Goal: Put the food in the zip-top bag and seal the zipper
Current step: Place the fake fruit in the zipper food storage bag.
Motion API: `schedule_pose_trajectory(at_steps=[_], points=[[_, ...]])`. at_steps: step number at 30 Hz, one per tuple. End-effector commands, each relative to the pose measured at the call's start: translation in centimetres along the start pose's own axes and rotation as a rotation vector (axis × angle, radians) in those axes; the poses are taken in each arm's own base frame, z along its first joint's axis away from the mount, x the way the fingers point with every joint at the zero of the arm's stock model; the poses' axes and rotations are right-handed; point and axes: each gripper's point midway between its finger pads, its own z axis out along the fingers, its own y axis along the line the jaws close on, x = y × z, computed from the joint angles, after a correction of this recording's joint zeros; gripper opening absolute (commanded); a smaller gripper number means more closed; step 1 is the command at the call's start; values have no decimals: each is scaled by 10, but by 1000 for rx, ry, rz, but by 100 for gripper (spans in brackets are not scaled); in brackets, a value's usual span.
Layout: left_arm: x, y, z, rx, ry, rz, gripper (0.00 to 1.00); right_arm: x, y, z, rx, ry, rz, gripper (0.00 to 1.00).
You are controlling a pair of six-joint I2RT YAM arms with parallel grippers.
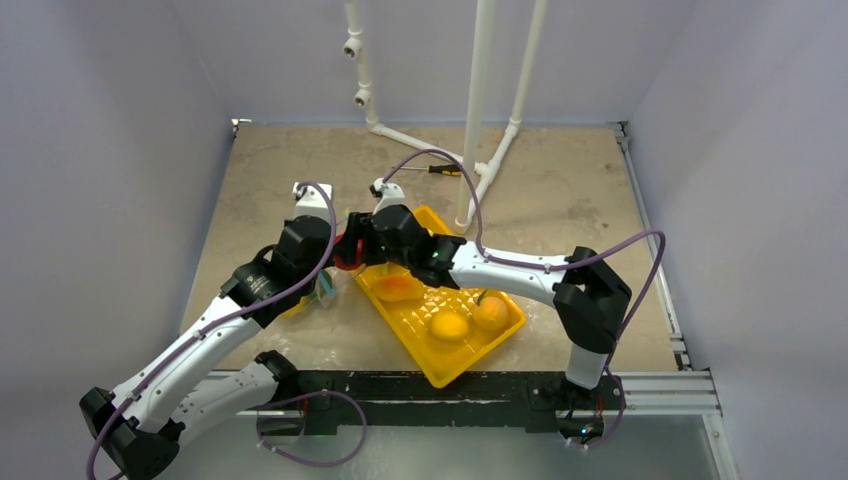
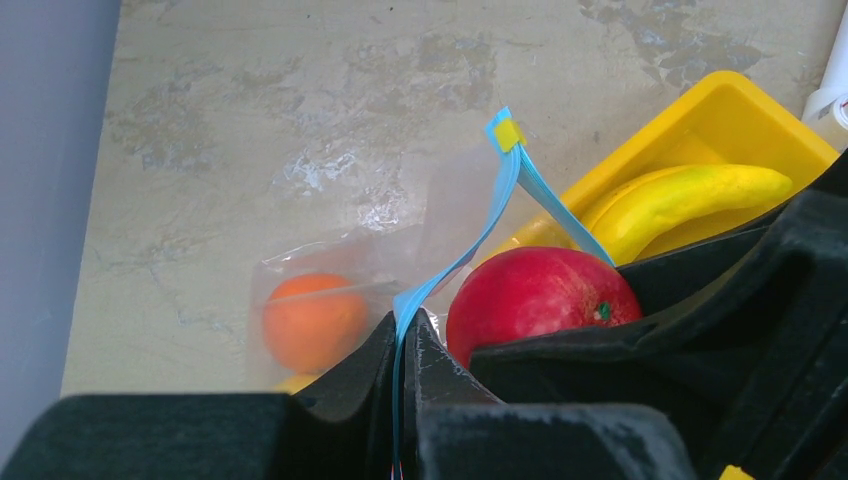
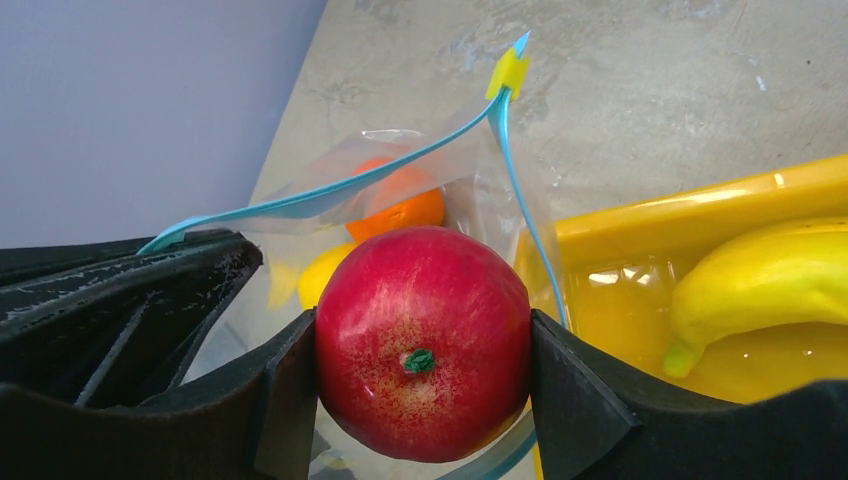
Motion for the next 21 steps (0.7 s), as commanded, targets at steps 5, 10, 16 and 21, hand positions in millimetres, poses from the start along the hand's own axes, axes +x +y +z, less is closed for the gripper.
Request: schedule_pose_trajectory(at_steps=[5, 10, 16, 21], points=[[-9, -1, 0, 0, -37, -21, 0, -33, 35, -3, -75, -83, -6, 80], [-8, -2, 1, 2, -33, -16, 0, -37, 38, -5, -80, -90, -14, 93], [-8, -2, 1, 4, -34, -16, 0, -44, 39, -13, -82, -109, -9, 96], [-8, -2, 1, 3, -33, -16, 0, -45, 28, -23, -37, -123, 4, 95]])
